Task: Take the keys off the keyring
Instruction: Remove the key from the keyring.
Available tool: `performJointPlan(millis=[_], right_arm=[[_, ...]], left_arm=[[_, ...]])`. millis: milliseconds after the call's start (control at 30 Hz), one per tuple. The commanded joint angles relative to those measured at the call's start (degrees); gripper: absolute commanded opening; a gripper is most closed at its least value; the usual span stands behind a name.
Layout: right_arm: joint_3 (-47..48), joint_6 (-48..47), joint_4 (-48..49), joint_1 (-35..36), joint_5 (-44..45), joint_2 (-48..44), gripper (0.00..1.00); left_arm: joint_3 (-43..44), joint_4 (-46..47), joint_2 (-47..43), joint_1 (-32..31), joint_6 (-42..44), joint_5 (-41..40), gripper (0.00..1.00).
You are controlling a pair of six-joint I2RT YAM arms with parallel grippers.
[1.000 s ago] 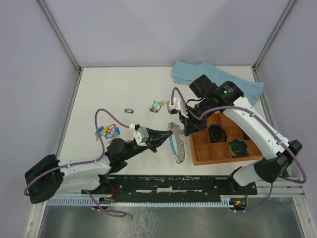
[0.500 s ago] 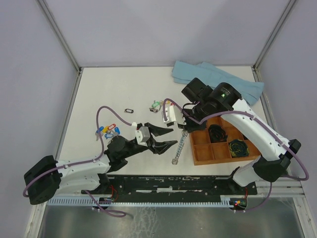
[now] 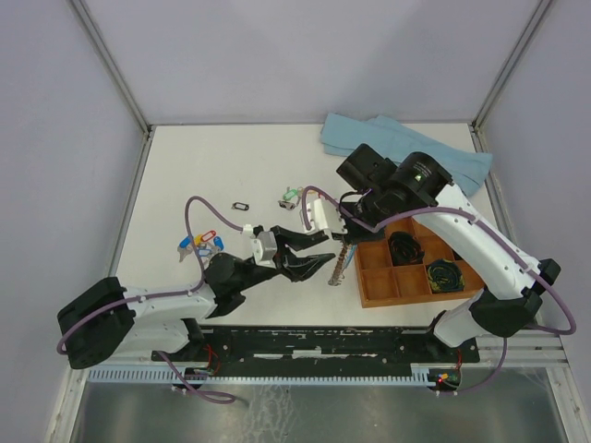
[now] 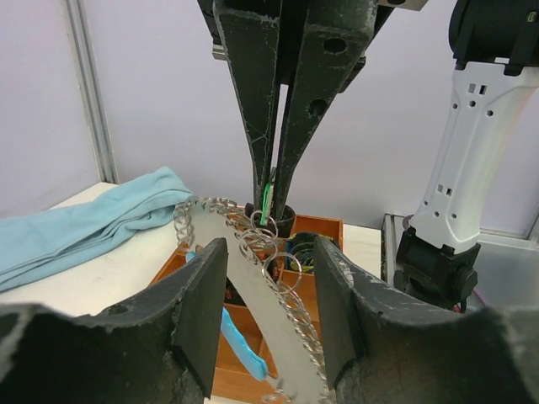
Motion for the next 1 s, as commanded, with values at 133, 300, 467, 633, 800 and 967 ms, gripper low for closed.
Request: performJointPlan(millis=[133, 300, 467, 633, 800, 967], right_arm=[[2.6, -0.7, 0.0, 1.0, -0.1, -0.2, 0.01], [2.6, -0.6, 0.0, 1.2, -0.4, 0.0, 0.01], [2.6, -0.4, 0.0, 1.3, -0.8, 0.0, 0.01], [2.4, -0.2, 0.0, 1.5, -1.1, 0.1, 0.01], [2.2, -0.1, 0.0, 1.7, -1.3, 0.2, 0.01], [2.3, -0.1, 0.0, 1.8, -1.2, 0.2, 0.01]], left_arm=[[3.9, 9.5, 4.2, 0.2, -4.6, -0.3, 0.50], [4.4, 12.9, 7.0, 0.2, -6.7, 0.3, 0.51], [5.1, 14.8, 9.2, 0.2, -8.1, 0.4, 0.47], [5.9, 15.1, 10.6, 0.2, -8.5, 0.4, 0.39], [6.7, 13.7, 11.6, 0.2, -8.7, 0.8, 0.23], [7.8, 10.6, 12.3, 0.2, -8.4, 1.9, 0.18]])
